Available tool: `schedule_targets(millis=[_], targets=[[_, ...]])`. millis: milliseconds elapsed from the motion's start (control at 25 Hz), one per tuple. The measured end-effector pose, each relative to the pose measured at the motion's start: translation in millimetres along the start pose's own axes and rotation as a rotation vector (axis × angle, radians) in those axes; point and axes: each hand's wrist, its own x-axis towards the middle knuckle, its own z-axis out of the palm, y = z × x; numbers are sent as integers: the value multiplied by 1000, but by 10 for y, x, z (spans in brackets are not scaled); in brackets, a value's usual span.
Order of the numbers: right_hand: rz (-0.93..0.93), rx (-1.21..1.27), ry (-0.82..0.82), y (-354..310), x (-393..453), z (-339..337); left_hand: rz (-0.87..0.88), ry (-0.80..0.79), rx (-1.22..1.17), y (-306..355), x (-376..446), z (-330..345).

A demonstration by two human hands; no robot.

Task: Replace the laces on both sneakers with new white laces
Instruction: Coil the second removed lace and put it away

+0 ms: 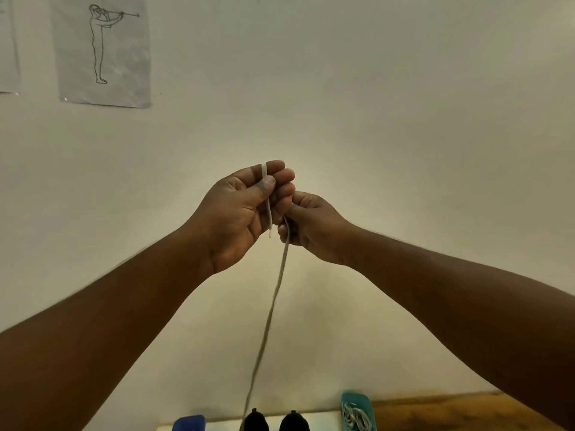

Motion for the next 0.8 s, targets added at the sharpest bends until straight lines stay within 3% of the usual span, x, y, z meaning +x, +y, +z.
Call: schedule_targets(millis=[240, 480, 640, 800], targets=[[26, -241, -4, -13, -247, 256, 303, 5, 261, -57, 59, -88], [-202, -595, -90, -302, -654, 371, 589, 42, 818, -90, 88, -455], [-366, -725, -5, -636, -536, 235, 472, -91, 897, -220, -10, -515], [-399, -895, -35, -748, -341, 86, 90, -207, 554, -271, -128, -417]])
